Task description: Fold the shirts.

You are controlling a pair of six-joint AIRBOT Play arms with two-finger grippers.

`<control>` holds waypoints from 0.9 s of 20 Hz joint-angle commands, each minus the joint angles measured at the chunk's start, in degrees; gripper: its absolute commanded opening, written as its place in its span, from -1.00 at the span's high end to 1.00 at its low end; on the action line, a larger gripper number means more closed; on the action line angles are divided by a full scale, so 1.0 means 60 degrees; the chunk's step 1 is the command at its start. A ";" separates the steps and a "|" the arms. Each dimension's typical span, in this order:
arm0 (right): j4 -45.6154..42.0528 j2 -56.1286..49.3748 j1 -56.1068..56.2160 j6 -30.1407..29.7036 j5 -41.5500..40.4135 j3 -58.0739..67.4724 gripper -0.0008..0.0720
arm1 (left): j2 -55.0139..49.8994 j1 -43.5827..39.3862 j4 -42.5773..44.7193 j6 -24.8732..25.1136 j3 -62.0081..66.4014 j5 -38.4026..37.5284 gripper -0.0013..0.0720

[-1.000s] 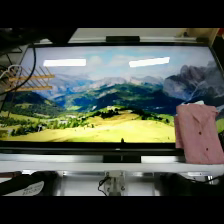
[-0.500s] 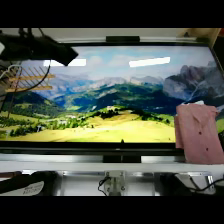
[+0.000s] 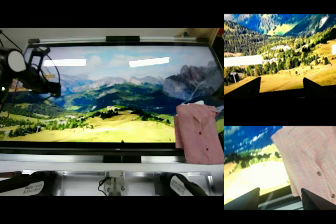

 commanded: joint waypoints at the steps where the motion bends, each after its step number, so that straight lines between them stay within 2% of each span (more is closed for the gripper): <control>1: -0.0659 -0.0495 0.1472 -0.0095 -0.0076 -0.0423 -0.75 | 0.0124 -0.0069 0.0219 -0.0554 -0.0521 0.0069 -0.75; 18: -0.0681 -0.0539 0.1494 -0.0157 -0.0288 -0.0423 -0.75 | 0.0026 -0.0073 0.0219 -0.0550 -0.0517 0.0313 -0.74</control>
